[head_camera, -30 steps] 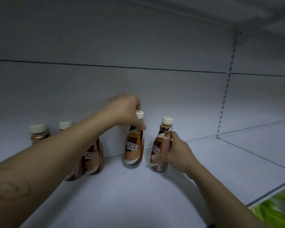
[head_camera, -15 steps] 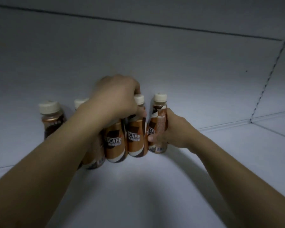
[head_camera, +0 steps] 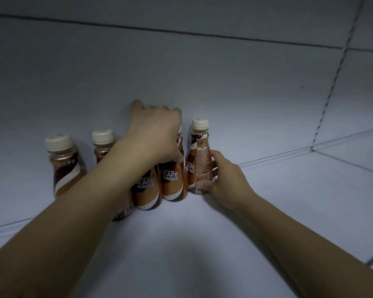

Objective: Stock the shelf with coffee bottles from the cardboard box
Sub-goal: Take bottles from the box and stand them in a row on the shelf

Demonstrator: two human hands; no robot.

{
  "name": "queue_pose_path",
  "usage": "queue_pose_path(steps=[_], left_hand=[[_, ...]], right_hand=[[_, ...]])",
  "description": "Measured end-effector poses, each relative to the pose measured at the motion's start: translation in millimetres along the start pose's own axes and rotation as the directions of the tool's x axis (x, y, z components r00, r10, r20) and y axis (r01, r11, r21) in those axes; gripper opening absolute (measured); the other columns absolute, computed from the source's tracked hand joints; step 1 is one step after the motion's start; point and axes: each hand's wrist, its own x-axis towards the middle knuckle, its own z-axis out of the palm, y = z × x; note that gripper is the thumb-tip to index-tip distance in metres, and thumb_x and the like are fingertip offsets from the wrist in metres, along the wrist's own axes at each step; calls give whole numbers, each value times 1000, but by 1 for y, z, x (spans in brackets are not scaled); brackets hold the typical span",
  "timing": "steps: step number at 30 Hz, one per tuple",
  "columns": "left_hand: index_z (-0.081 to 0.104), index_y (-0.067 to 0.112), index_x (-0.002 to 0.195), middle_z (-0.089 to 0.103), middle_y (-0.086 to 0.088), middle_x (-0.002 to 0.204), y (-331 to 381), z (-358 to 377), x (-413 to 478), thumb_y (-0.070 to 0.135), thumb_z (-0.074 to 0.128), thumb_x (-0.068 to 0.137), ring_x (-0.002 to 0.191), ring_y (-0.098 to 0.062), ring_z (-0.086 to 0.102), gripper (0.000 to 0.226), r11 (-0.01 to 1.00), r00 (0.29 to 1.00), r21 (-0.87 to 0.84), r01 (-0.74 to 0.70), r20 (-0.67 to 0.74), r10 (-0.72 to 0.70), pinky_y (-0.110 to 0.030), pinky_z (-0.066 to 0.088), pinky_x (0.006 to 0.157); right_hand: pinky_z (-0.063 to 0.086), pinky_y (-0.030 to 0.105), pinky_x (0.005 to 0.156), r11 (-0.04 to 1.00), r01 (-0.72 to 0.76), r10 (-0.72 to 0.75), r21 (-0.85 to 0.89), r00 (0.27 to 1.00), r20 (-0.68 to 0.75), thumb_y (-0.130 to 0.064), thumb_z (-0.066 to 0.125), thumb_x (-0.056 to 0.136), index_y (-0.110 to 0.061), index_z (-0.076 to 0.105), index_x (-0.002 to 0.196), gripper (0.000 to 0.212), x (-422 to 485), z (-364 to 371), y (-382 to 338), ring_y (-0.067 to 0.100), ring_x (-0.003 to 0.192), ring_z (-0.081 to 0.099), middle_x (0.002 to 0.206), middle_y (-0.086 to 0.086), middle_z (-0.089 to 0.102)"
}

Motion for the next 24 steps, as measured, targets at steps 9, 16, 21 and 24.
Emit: queue_pose_path(steps=[9, 16, 21, 24], left_hand=[[54, 18, 111, 56, -8, 111, 9, -12, -12, 60, 72, 60, 102, -28, 50, 69, 994, 997, 100, -33, -70, 40, -48, 33, 91], [48, 21, 126, 50, -5, 130, 77, -24, -23, 64, 64, 67, 118, -25, 42, 75, 937, 915, -34, -347, -233, 331, -45, 30, 97], [48, 20, 128, 53, -3, 127, 169, -42, -19, 68, 60, 71, 116, -23, 44, 76, 805, 811, -162, -572, -263, 523, -40, 35, 96], [47, 20, 130, 51, -4, 130, 243, -58, -22, 68, 60, 71, 118, -23, 43, 78, 674, 723, -265, -690, -298, 623, -39, 35, 97]], right_hand=[[49, 38, 83, 959, -83, 106, -270, 992, 71, -53, 82, 61, -22, 35, 129, 88, -4, -15, -16, 22, 98, 57, 119, 4, 59], [35, 41, 106, 921, -117, 77, -372, 990, -120, -60, 74, 68, -22, 21, 149, 104, -45, -88, -14, 25, 132, 39, 147, 6, 38], [20, 52, 114, 764, -328, 285, -555, 944, -165, -63, 72, 67, -27, 18, 150, 105, -114, -164, 31, 26, 143, 23, 157, 6, 22], [18, 52, 114, 676, -487, 416, -552, 872, -259, -65, 72, 66, -28, 12, 152, 111, -171, -211, 62, 27, 145, 17, 160, 7, 13]])
